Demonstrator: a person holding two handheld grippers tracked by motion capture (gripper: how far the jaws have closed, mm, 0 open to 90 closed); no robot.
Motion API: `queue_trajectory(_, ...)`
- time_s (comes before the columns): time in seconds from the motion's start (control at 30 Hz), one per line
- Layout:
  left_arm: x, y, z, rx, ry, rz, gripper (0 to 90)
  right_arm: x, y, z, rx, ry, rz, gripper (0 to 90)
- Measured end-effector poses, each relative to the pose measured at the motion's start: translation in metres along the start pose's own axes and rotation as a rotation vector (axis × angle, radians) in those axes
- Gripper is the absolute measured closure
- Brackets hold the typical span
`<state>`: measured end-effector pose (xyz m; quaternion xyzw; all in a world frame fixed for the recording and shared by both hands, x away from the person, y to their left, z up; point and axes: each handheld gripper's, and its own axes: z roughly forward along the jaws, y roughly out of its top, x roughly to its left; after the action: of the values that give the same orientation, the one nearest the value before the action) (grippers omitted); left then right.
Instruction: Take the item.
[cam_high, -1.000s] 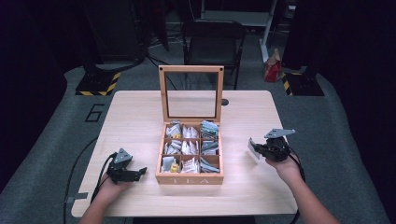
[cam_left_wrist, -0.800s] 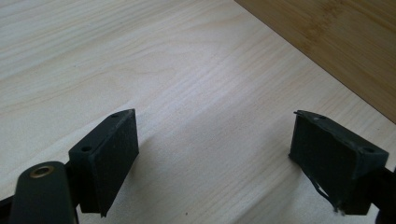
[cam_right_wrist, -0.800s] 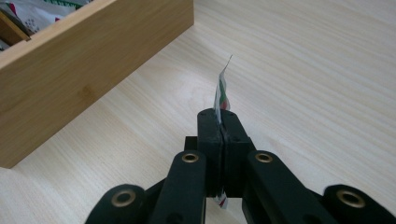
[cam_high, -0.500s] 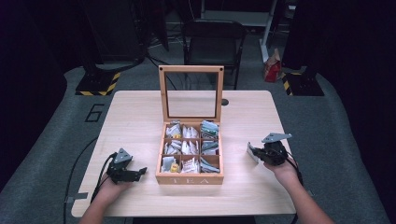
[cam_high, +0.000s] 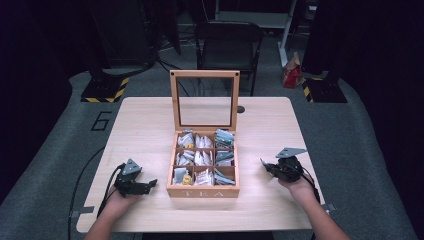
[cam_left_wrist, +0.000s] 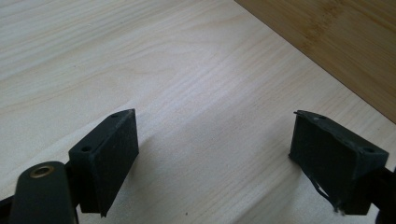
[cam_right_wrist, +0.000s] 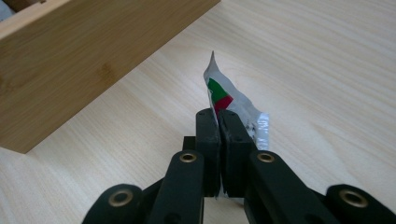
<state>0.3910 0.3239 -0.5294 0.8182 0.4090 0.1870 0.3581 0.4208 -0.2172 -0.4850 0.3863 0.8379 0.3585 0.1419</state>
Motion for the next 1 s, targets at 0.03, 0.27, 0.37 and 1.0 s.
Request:
queue_trajectory(0.03, 0.000, 0.000, 0.000, 0.000, 0.000, 0.000, 14.9, 0.002, -0.001, 0.002, 0.000, -0.001, 0.001, 87.3)
queue_trajectory(0.27, 0.001, 0.000, 0.000, 0.002, 0.001, 0.009, 14.9, 0.009, -0.004, 0.007, 0.025, 0.003, -0.014, 86.8)
queue_trajectory(0.37, 0.000, 0.000, 0.000, 0.002, 0.001, 0.008, 14.9, 0.010, -0.007, 0.011, 0.028, 0.014, -0.025, 85.9)
queue_trajectory(1.0, 0.000, 0.000, 0.000, 0.000, 0.000, 0.002, 14.9, 0.016, -0.012, 0.019, 0.052, 0.040, -0.028, 75.2)
